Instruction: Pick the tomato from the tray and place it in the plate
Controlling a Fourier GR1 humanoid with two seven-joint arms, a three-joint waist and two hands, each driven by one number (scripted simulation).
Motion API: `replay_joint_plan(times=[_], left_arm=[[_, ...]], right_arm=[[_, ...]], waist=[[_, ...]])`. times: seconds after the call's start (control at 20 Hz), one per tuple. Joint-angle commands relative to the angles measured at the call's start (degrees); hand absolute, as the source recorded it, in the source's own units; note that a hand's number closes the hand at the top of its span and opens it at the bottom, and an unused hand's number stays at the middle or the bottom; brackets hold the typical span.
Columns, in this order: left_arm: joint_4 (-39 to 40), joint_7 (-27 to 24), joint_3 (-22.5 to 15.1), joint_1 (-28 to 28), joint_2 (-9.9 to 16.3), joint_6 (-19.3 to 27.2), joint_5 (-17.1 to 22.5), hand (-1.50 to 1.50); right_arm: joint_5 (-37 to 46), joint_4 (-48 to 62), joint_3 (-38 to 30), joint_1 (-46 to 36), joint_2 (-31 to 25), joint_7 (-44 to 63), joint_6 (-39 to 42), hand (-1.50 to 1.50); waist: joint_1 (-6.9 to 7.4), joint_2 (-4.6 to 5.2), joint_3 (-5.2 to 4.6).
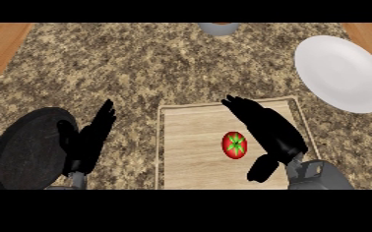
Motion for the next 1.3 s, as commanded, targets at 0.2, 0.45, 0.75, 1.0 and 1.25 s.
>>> replay_joint_plan(times=[0.2, 0.45, 0.75, 1.0, 1.25], left_arm=[[4.58, 0.36, 0.66, -2.82, -2.33, 1.04, -2.38, 0.00], [-3.11, 2.86, 0.03, 2.95, -1.19, 0.44, -2.21, 0.00], [1.13, 5.01, 2.97, -3.23, -0.70, -1.79, -0.82, 0.00], [3.54, 0.28, 2.45, -1.96, -2.35, -1.46, -2.78, 0.00], [0.53, 0.96, 1.48, 1.87, -2.37, -1.28, -2.45, 0.00]], right_arm=[[6.31, 7.47, 1.54, -0.45, 4.66, -3.73, -0.83, -1.50], [9.17, 9.69, 3.92, 0.35, 3.23, -6.81, 1.03, 1.50], [14.57, 12.55, 2.51, -2.76, 5.63, -9.96, -2.00, 1.50], [18.18, 10.11, 1.40, 0.16, 7.05, -8.11, -5.29, 1.50], [22.40, 9.14, -3.19, 4.60, 13.70, 10.58, -11.94, 1.50]], waist=[[-0.11, 0.28, -0.29], [0.12, 0.21, -0.28], [-0.09, 0.25, -0.29], [-0.20, 0.23, -0.30], [-0.86, 0.09, -0.33]])
